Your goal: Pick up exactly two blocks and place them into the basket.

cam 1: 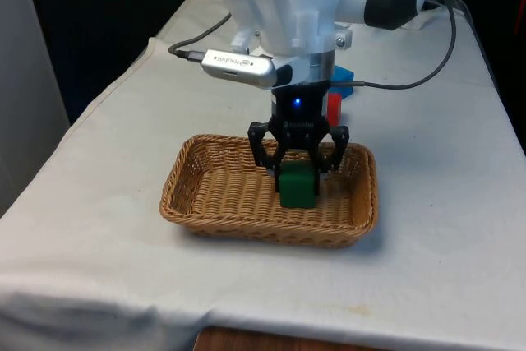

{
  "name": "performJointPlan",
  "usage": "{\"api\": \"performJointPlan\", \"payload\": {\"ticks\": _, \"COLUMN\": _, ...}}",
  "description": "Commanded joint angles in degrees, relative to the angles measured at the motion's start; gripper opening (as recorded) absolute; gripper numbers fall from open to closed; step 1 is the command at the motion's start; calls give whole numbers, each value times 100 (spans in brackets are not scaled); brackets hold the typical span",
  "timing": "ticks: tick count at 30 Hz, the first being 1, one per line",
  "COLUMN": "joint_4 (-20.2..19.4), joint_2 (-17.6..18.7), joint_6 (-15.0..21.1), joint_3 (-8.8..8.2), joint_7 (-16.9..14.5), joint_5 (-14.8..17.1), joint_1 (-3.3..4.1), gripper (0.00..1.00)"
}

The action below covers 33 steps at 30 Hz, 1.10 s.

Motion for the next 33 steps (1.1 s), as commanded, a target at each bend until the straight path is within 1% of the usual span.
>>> {"api": "performJointPlan", "payload": {"ticks": 1, "joint_4": 0, "joint_2": 0, "joint_6": 0, "joint_3": 23, "joint_7": -23, "joint_5": 17, "joint_1": -11, "gripper": 2}}
{"api": "performJointPlan", "payload": {"ticks": 7, "joint_4": 0, "joint_2": 0, "joint_6": 0, "joint_3": 0, "joint_7": 0, "joint_5": 0, "joint_1": 6, "gripper": 2}}
{"api": "performJointPlan", "payload": {"ticks": 14, "joint_4": 6, "joint_2": 6, "joint_6": -6, "joint_3": 6, "joint_7": 0, "joint_5": 0, "joint_1": 0, "gripper": 2}}
{"api": "performJointPlan", "payload": {"ticks": 16, "joint_4": 0, "joint_2": -29, "joint_6": -34, "joint_3": -23, "joint_7": 29, "joint_5": -23, "joint_1": 29, "gripper": 2}}
{"api": "performJointPlan", "payload": {"ticks": 17, "joint_4": 6, "joint_2": -6, "joint_6": 0, "joint_3": 0, "joint_7": 0, "joint_5": 0, "joint_1": 6, "gripper": 2}}
{"api": "performJointPlan", "payload": {"ticks": 18, "joint_4": 0, "joint_2": -52, "joint_6": -52, "joint_3": -40, "joint_7": 40, "joint_5": -40, "joint_1": 46, "gripper": 2}}
{"api": "performJointPlan", "payload": {"ticks": 19, "joint_4": -6, "joint_2": -97, "joint_6": -86, "joint_3": -69, "joint_7": 63, "joint_5": -63, "joint_1": 69, "gripper": 2}}
{"api": "performJointPlan", "payload": {"ticks": 24, "joint_4": 0, "joint_2": -241, "joint_6": -218, "joint_3": -132, "joint_7": 149, "joint_5": -115, "joint_1": 132, "gripper": 2}}
{"api": "performJointPlan", "payload": {"ticks": 25, "joint_4": 17, "joint_2": -229, "joint_6": -166, "joint_3": -74, "joint_7": 80, "joint_5": -63, "joint_1": 86, "gripper": 2}}
{"api": "performJointPlan", "payload": {"ticks": 26, "joint_4": 11, "joint_2": -292, "joint_6": -258, "joint_3": -143, "joint_7": 178, "joint_5": -132, "joint_1": 149, "gripper": 2}}
{"api": "performJointPlan", "payload": {"ticks": 32, "joint_4": 29, "joint_2": -487, "joint_6": -378, "joint_3": -149, "joint_7": 321, "joint_5": -258, "joint_1": 183, "gripper": 2}}
{"api": "performJointPlan", "payload": {"ticks": 33, "joint_4": 23, "joint_2": -447, "joint_6": -286, "joint_3": -92, "joint_7": 246, "joint_5": -201, "joint_1": 132, "gripper": 2}}
